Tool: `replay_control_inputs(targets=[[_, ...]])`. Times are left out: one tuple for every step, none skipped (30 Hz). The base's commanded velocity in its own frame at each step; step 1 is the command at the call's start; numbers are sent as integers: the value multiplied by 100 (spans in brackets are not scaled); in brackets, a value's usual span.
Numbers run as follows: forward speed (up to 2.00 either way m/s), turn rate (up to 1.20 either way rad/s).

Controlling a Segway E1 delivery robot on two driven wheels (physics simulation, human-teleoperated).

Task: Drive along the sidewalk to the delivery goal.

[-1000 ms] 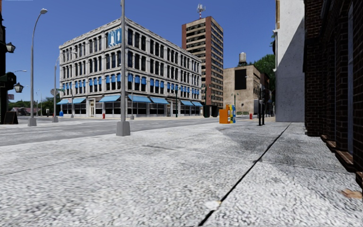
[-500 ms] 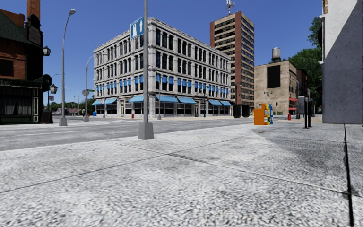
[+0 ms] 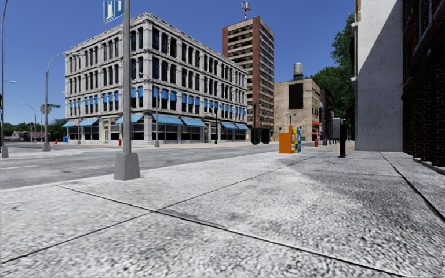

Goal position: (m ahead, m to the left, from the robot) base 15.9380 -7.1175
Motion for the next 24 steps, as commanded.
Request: replay_control_inputs(targets=[[200,-19],[200,-14],[200,-13],[200,-13],[200,-13],[200,-66],[200,-92],[200,-110],[200,-110],[200,-117],[200,-117],[200,-117],[200,-118],[200,-79],[200,-5],[200,-1],[200,0],[200,0],[200,0],[200,0],[200,0],[200,0],[200,0],[200,0]])
